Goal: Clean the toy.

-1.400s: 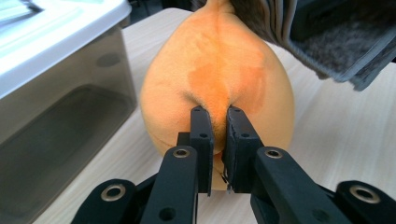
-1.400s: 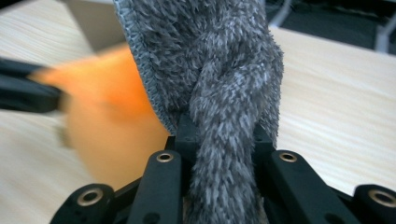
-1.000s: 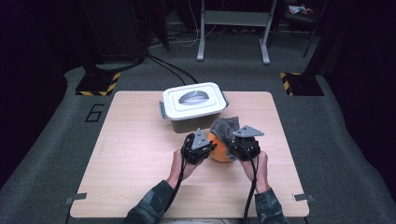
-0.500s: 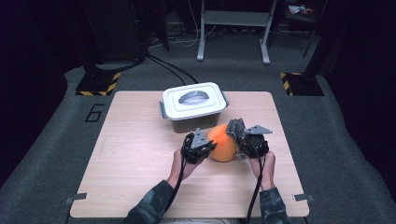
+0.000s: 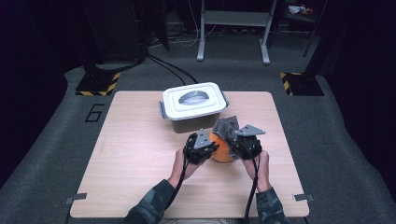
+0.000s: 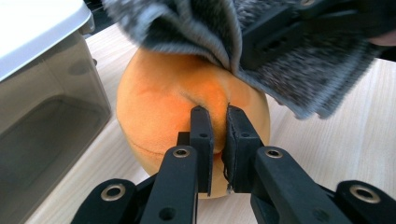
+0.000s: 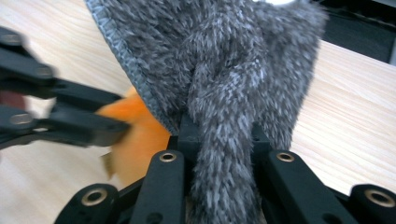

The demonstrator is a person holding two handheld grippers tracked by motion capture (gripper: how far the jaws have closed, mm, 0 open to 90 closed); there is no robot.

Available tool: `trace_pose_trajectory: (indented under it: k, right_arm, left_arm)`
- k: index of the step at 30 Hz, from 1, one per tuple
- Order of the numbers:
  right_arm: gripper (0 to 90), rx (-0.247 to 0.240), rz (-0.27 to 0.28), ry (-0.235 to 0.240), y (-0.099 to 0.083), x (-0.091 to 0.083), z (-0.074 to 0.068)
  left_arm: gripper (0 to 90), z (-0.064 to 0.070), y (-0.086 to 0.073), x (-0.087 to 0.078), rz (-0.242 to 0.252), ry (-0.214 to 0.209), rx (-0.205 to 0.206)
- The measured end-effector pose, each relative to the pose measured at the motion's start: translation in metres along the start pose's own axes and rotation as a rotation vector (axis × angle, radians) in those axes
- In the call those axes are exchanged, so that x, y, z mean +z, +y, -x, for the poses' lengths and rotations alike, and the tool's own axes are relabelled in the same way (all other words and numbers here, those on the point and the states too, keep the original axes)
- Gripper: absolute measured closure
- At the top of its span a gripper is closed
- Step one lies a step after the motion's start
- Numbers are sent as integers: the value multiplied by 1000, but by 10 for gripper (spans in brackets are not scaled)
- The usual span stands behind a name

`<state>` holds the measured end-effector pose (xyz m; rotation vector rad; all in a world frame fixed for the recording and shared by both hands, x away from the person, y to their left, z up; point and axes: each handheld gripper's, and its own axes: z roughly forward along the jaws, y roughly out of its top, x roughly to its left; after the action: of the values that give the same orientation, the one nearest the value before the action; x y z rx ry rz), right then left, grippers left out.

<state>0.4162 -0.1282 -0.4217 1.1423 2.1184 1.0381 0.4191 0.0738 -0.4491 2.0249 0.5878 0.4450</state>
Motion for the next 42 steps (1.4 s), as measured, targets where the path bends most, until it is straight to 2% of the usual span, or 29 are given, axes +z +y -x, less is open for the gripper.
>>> trace_pose_trajectory:
  k: [6, 7, 8, 10, 16, 21, 29, 42]
  right_arm:
    - [752, 23, -38, -93, -5, 7, 18]
    - [751, 47, -41, -100, -7, 7, 20]
    - [750, 42, -41, -100, -8, 7, 23]
    - [745, 76, -37, -93, -11, 5, 28]
    - [737, 118, -18, -117, -21, -8, 41]
    - [734, 130, -39, -141, -30, -16, 49]
    - [726, 155, -69, -159, -48, -24, 54]
    - [717, 190, -118, -178, -72, -25, 63]
  left_arm:
    - [830, -2, 1, 1, 2, 7, -10]
    - [829, -2, 1, 1, 2, 6, -13]
    - [829, -2, 1, 1, -2, 9, -12]
    - [826, -2, 1, 1, -2, 10, -21]
    - [808, -4, 2, 0, 0, 32, -37]
    - [803, -5, 1, 0, 0, 36, -42]
    - [800, -6, 1, -1, -5, 30, -45]
    - [800, -8, 0, 0, 2, 34, -62]
